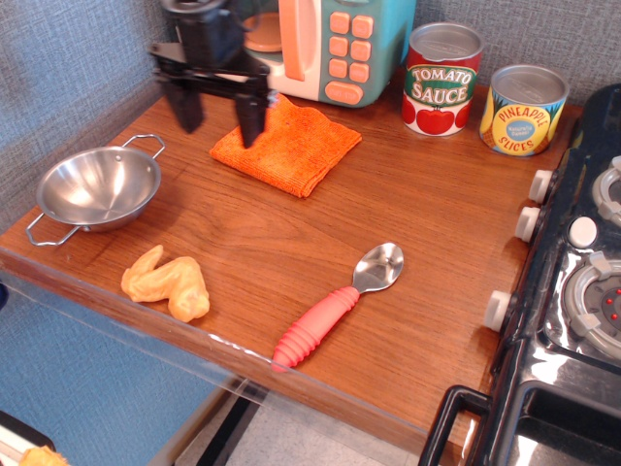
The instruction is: Move towel above spoon
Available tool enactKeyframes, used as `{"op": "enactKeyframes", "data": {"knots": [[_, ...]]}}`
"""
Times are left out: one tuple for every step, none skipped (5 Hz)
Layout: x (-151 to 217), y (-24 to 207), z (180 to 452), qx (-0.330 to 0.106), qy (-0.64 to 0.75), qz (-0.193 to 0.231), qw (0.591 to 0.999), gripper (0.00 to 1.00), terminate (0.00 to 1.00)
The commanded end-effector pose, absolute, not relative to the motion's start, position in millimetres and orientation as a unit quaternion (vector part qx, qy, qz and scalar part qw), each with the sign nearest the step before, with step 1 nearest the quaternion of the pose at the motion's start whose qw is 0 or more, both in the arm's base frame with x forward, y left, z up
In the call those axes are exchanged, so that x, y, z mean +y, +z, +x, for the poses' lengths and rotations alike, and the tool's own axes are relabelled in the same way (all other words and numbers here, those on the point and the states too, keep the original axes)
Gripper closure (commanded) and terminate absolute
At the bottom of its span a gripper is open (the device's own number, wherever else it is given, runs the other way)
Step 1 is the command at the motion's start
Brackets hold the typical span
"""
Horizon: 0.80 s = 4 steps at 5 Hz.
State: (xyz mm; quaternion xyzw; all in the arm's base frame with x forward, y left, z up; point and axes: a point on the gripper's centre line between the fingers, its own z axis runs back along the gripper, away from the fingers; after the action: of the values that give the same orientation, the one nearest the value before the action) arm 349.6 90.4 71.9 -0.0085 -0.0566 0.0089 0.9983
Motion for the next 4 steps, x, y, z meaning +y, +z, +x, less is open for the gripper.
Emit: {"op": "enactKeyframes", "data": {"knots": [[83.7,63.2,394.9,-0.073,0.001,-0.003,0.997,0.00,0.00],[85.8,54.3,403.8,-0.067,0.004,0.003,0.998,0.00,0.00],[85.7,43.1,413.0,-0.065,0.003,0.004,0.998,0.00,0.00],[82.3,30.8,415.3,-0.055,-0.001,0.011,0.998,0.00,0.00]]}}
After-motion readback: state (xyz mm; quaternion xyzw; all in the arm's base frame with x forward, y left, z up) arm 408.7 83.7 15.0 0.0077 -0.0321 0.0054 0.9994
